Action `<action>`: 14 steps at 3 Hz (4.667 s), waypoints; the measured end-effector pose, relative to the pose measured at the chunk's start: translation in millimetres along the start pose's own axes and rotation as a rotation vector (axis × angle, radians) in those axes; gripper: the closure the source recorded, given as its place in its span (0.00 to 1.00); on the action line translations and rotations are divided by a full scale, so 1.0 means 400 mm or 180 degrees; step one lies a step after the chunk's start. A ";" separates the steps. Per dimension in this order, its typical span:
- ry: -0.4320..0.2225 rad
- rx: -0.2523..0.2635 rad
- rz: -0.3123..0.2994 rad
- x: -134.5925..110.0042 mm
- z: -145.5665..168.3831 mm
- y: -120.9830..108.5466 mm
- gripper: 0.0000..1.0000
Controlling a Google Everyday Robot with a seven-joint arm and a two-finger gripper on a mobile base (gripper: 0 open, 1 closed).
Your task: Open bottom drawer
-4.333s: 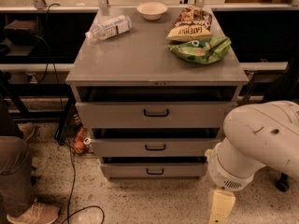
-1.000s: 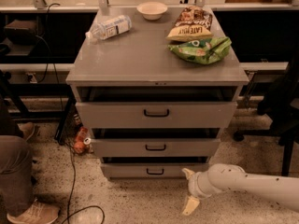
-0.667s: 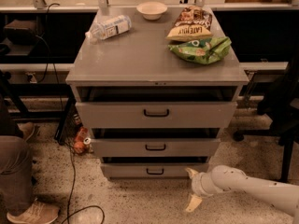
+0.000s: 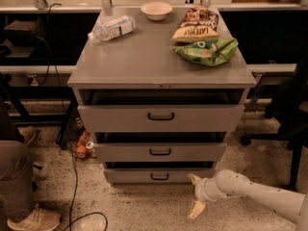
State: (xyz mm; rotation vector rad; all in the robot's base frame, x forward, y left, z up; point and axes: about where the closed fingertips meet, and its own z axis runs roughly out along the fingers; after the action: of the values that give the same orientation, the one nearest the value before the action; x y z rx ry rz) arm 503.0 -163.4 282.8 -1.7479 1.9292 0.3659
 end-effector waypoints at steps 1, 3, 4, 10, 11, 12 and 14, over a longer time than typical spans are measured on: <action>-0.0037 -0.0018 -0.0255 0.020 0.121 -0.018 0.00; 0.0058 0.0114 -0.0631 0.021 0.159 -0.057 0.00; 0.0151 0.0295 -0.0988 0.029 0.186 -0.117 0.00; 0.0611 0.0917 -0.0518 0.255 0.243 -0.323 0.48; 0.0705 0.0830 -0.0444 0.283 0.230 -0.306 0.72; 0.0710 0.0825 -0.0439 0.284 0.228 -0.305 0.95; 0.0703 0.0809 -0.0435 0.289 0.234 -0.282 1.00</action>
Offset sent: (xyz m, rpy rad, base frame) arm 0.0143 0.0145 -0.0355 -0.0049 -0.0345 0.0634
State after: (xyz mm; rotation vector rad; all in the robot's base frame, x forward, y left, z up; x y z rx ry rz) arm 626.0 -228.0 158.4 -1.7958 1.8926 -0.1222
